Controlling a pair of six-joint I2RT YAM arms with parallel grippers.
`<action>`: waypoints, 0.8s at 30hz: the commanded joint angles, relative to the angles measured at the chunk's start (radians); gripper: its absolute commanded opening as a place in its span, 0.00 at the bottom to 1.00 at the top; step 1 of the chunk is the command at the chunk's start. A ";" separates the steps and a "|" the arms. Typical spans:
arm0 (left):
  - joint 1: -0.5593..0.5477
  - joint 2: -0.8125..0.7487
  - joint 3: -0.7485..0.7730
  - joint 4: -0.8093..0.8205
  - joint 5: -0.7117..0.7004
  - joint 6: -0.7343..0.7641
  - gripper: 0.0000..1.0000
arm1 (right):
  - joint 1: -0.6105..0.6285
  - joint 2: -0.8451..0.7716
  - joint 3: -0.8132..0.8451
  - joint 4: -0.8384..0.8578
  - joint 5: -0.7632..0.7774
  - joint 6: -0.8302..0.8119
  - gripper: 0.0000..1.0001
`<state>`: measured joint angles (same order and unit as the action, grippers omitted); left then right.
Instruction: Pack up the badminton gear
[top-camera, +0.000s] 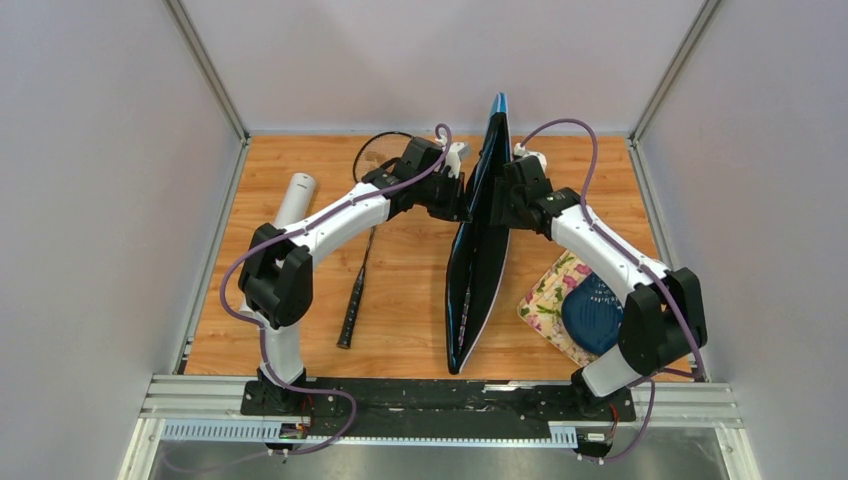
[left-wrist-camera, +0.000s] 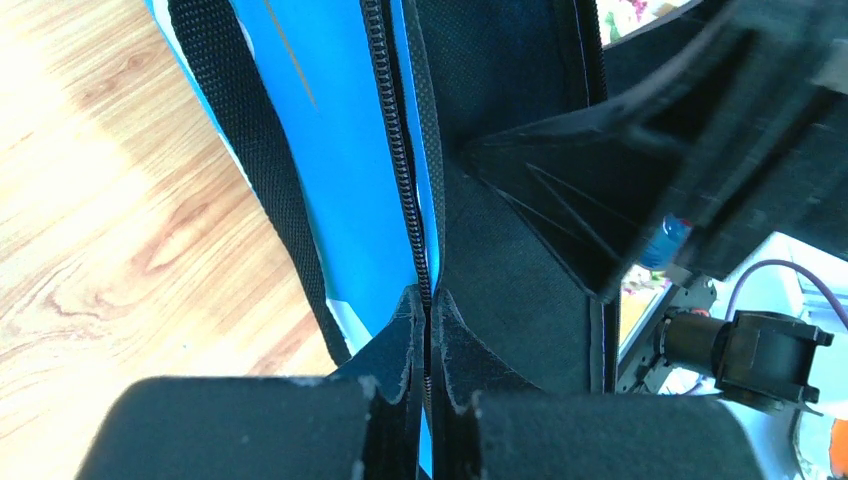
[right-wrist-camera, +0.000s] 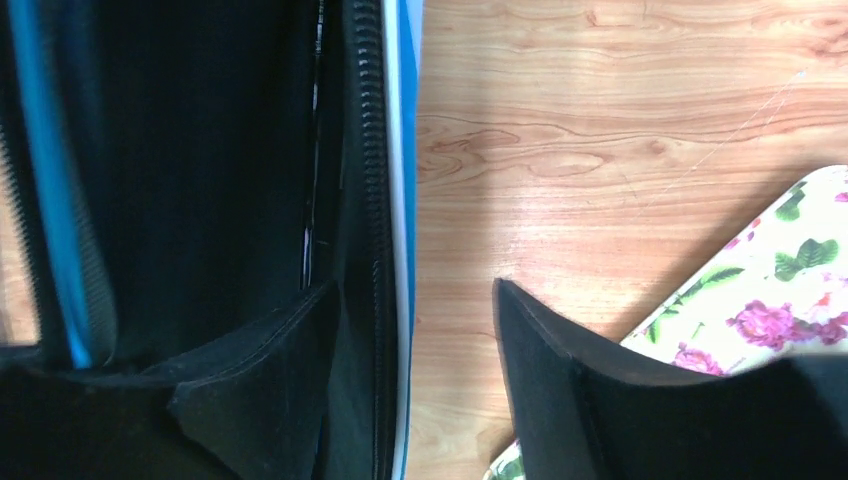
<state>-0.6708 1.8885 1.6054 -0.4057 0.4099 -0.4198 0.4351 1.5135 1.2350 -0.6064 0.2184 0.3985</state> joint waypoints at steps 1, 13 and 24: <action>0.002 -0.060 -0.006 0.016 0.020 0.019 0.00 | -0.009 0.039 0.049 0.072 0.041 -0.014 0.59; 0.042 0.001 0.097 -0.125 -0.059 0.095 0.27 | -0.019 -0.044 0.021 0.088 0.134 0.112 0.00; 0.177 -0.353 -0.195 -0.087 -0.143 0.124 0.73 | -0.064 -0.055 -0.040 0.120 0.089 0.123 0.00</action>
<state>-0.5507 1.7309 1.5150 -0.5285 0.3161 -0.3092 0.3893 1.4895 1.2003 -0.5858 0.3050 0.5308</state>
